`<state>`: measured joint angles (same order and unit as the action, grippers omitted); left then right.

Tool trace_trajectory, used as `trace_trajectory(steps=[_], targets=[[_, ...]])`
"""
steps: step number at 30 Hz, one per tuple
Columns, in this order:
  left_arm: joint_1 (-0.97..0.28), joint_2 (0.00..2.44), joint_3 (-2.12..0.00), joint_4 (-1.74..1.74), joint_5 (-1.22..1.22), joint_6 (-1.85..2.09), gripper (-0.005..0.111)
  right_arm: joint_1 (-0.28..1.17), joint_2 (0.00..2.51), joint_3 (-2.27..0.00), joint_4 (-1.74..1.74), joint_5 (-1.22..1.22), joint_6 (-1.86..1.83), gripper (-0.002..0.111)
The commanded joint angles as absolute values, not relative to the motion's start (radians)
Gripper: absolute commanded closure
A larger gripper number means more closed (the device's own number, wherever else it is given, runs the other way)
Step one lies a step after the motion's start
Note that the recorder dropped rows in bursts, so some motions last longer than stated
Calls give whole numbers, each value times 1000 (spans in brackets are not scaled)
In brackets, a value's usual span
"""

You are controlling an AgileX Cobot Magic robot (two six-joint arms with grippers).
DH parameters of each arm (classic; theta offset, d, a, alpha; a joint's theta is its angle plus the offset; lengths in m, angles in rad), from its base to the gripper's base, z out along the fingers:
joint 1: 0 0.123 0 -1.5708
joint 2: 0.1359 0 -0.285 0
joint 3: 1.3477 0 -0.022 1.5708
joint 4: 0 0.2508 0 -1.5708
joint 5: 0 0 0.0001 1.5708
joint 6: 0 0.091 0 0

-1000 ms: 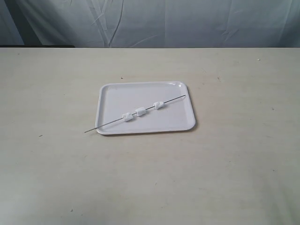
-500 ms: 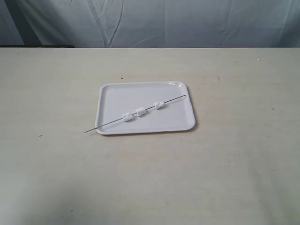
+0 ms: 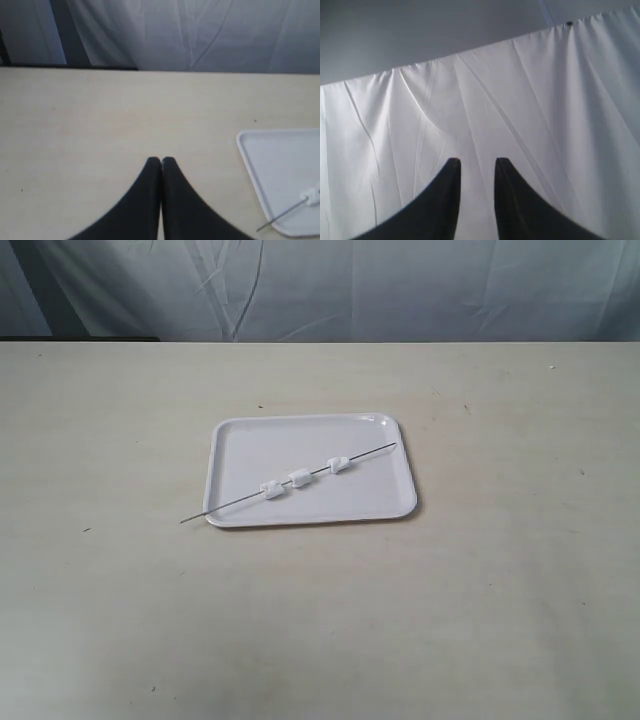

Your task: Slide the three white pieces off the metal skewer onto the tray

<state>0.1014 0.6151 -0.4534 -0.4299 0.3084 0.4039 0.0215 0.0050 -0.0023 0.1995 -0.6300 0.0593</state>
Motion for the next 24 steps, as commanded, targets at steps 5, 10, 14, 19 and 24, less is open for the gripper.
trace_trajectory(steps=[5, 10, 14, 19, 24], targets=[[96, 617, -520, -500, 390, 542, 107, 22, 77, -259, -192, -148, 167, 109], [96, 687, -534, -505, 563, 564, 107, 22, 315, -450, -191, 256, 186, 109], [96, 794, -537, -568, 710, 630, 107, 38, 463, -505, -190, 441, 184, 109], [96, 922, -537, -775, 767, 840, 107, 55, 612, -530, -113, 580, 152, 109], [96, 1034, -537, -1025, 813, 1174, 107, 55, 772, -534, 36, 682, 16, 109]])
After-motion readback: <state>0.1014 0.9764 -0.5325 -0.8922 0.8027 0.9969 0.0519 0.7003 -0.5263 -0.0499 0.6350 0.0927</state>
